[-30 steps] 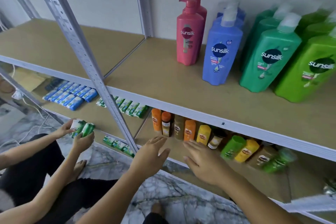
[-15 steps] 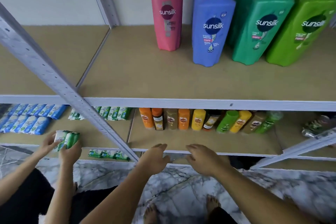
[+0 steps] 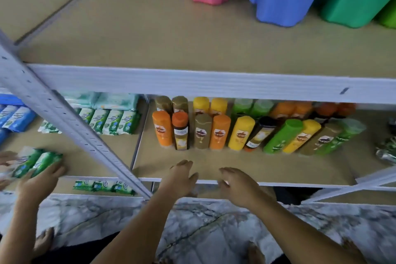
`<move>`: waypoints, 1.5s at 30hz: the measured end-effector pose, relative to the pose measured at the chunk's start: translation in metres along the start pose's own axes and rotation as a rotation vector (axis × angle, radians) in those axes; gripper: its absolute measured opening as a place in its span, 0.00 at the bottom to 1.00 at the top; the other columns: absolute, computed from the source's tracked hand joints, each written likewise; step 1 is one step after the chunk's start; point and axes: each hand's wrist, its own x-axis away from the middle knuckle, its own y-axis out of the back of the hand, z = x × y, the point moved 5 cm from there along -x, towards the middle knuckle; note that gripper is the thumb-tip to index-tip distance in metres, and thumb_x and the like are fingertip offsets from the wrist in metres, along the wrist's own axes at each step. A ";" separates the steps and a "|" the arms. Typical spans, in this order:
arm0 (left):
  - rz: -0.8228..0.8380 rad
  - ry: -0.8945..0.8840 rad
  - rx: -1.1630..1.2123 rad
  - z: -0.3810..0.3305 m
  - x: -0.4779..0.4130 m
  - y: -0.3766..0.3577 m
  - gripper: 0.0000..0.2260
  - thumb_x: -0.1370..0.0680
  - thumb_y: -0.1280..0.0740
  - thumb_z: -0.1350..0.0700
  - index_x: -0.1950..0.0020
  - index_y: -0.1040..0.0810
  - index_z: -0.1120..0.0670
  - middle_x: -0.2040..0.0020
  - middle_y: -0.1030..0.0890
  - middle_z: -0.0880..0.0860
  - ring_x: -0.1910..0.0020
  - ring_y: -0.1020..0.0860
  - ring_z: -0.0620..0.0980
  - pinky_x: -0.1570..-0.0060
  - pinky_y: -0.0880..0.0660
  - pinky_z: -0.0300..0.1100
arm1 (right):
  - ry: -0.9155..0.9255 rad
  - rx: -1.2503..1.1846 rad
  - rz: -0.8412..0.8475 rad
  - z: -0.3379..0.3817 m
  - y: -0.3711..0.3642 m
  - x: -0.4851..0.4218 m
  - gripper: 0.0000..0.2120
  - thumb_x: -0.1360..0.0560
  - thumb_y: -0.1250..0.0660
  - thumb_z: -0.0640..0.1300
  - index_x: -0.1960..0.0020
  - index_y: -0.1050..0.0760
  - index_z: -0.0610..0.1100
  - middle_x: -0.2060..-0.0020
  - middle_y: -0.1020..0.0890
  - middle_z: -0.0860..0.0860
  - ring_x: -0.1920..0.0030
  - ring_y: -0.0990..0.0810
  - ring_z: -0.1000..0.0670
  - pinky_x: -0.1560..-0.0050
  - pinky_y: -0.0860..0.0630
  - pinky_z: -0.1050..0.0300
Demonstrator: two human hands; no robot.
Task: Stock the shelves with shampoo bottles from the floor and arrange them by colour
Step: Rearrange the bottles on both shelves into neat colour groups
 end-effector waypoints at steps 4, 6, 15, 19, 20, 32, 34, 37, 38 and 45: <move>-0.140 -0.059 -0.034 0.031 -0.050 -0.046 0.13 0.20 0.39 0.46 0.43 0.26 0.53 0.40 0.24 0.52 0.41 0.24 0.58 0.47 0.24 0.50 | 0.108 0.047 -0.152 -0.027 -0.041 -0.060 0.19 0.18 0.41 0.51 0.36 0.25 0.38 0.40 0.21 0.44 0.39 0.23 0.41 0.45 0.29 0.53; -0.239 -0.091 -0.030 0.046 -0.066 -0.064 0.09 0.21 0.41 0.44 0.51 0.29 0.49 0.45 0.25 0.49 0.44 0.26 0.55 0.52 0.24 0.49 | 0.142 0.063 -0.247 -0.038 -0.058 -0.081 0.21 0.17 0.40 0.52 0.33 0.25 0.39 0.36 0.21 0.44 0.36 0.24 0.43 0.37 0.28 0.51; -0.699 -0.240 -0.130 0.060 -0.086 -0.101 0.18 0.19 0.36 0.45 0.36 0.22 0.55 0.33 0.23 0.51 0.36 0.30 0.50 0.38 0.27 0.47 | 0.257 0.182 -0.581 -0.067 -0.118 -0.109 0.25 0.19 0.43 0.54 0.31 0.25 0.38 0.33 0.23 0.43 0.32 0.27 0.42 0.29 0.32 0.47; -0.678 -0.185 -0.181 0.056 -0.077 -0.105 0.19 0.17 0.40 0.43 0.33 0.24 0.53 0.30 0.25 0.49 0.33 0.29 0.51 0.32 0.32 0.47 | 0.242 0.257 -0.523 -0.067 -0.125 -0.109 0.29 0.18 0.54 0.56 0.25 0.33 0.41 0.26 0.30 0.45 0.25 0.35 0.44 0.24 0.41 0.47; -0.659 -0.169 -0.182 0.056 -0.076 -0.107 0.20 0.17 0.42 0.42 0.33 0.24 0.53 0.30 0.25 0.49 0.31 0.29 0.51 0.31 0.34 0.47 | 0.238 0.262 -0.501 -0.066 -0.125 -0.109 0.31 0.19 0.56 0.56 0.24 0.34 0.41 0.24 0.32 0.45 0.24 0.37 0.44 0.23 0.42 0.47; -0.540 -0.081 -0.194 0.053 -0.050 -0.117 0.20 0.15 0.45 0.45 0.28 0.28 0.54 0.26 0.29 0.51 0.25 0.35 0.49 0.28 0.43 0.48 | 0.226 0.244 -0.321 -0.054 -0.136 -0.083 0.26 0.14 0.55 0.52 0.19 0.46 0.44 0.19 0.45 0.49 0.19 0.50 0.47 0.21 0.54 0.44; -0.501 -0.085 -0.191 0.052 -0.045 -0.118 0.20 0.15 0.45 0.46 0.28 0.29 0.55 0.24 0.31 0.52 0.23 0.38 0.50 0.28 0.45 0.47 | 0.229 0.219 -0.307 -0.054 -0.137 -0.077 0.26 0.14 0.55 0.52 0.19 0.47 0.45 0.19 0.46 0.50 0.19 0.51 0.48 0.21 0.55 0.45; -0.493 -0.091 -0.173 0.050 -0.041 -0.116 0.20 0.15 0.44 0.46 0.28 0.28 0.56 0.21 0.34 0.52 0.22 0.40 0.50 0.27 0.46 0.46 | 0.229 0.187 -0.320 -0.055 -0.138 -0.071 0.26 0.14 0.55 0.53 0.19 0.47 0.47 0.19 0.46 0.51 0.19 0.51 0.49 0.21 0.56 0.46; -0.489 -0.087 -0.172 0.049 -0.041 -0.116 0.20 0.15 0.44 0.47 0.28 0.28 0.56 0.21 0.34 0.53 0.22 0.40 0.50 0.27 0.46 0.46 | 0.228 0.178 -0.323 -0.055 -0.139 -0.071 0.26 0.14 0.55 0.54 0.19 0.46 0.47 0.19 0.46 0.51 0.19 0.51 0.49 0.21 0.56 0.46; -0.477 -0.047 -0.119 0.058 -0.044 -0.108 0.21 0.17 0.40 0.43 0.34 0.25 0.57 0.31 0.25 0.55 0.33 0.27 0.56 0.33 0.32 0.49 | 0.254 0.153 -0.325 -0.046 -0.134 -0.078 0.24 0.14 0.55 0.54 0.22 0.38 0.46 0.21 0.39 0.50 0.20 0.46 0.47 0.22 0.51 0.45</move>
